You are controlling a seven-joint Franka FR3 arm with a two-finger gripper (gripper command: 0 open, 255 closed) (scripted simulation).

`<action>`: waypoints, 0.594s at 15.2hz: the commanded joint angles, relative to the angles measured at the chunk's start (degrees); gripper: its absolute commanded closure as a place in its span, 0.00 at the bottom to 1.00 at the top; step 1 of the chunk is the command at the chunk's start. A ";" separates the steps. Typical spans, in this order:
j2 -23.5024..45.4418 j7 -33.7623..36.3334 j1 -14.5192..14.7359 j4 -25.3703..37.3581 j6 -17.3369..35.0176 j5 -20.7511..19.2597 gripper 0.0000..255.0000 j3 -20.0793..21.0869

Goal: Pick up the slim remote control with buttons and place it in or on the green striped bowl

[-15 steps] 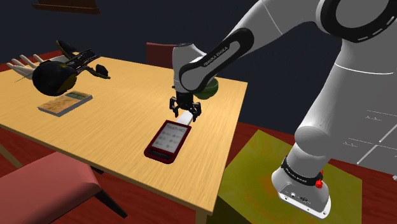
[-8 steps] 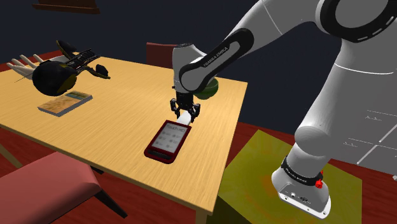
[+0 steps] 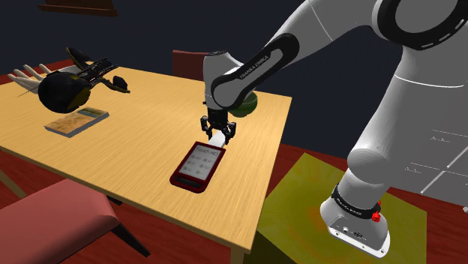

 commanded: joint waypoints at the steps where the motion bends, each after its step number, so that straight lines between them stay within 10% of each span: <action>1: 0.00 0.00 0.00 0.00 0.00 0.00 1.00 0.00; 9: -4.19 -1.94 -0.24 2.38 -6.03 2.72 1.00 0.09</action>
